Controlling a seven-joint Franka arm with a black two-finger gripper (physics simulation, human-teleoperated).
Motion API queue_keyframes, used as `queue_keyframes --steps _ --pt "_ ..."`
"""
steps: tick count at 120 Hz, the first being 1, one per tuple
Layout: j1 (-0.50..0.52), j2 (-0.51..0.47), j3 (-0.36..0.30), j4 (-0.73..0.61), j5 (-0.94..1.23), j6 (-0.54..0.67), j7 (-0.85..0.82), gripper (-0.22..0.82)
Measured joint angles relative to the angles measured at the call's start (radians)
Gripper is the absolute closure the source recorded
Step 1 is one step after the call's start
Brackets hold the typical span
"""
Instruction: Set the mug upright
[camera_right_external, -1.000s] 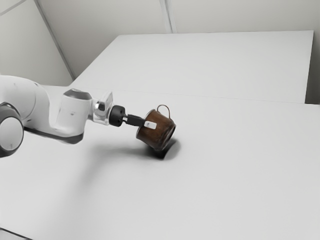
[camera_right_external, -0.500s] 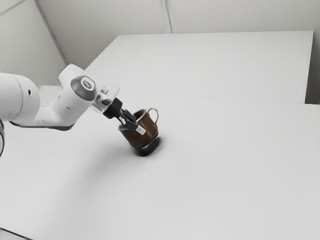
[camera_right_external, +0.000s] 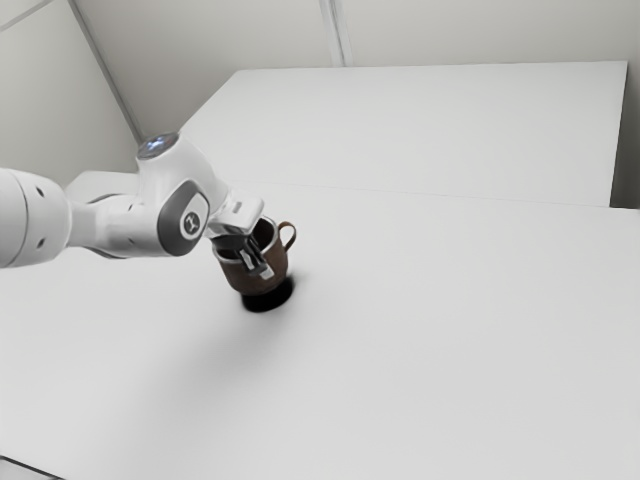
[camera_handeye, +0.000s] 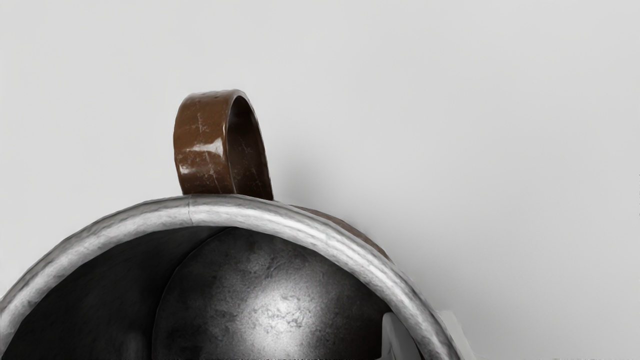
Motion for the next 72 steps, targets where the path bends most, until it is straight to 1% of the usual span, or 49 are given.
queue_keyframes --steps 4,7,14,33,57,72 --pt "-0.012 -0.011 0.008 -0.003 0.034 -0.010 -0.041 0.78" --pt "-0.002 -0.021 -0.005 -0.005 0.058 -0.019 -0.072 0.78" --pt "-0.007 -0.044 -0.009 -0.017 0.100 -0.040 -0.144 0.78" --pt "-0.043 -0.082 -0.007 -0.061 0.152 -0.088 -0.339 0.78" --pt "-0.061 -0.082 0.005 -0.121 0.151 -0.111 -0.556 0.78" --pt "-0.078 -0.075 0.006 -0.133 0.158 -0.116 -0.670 0.78"
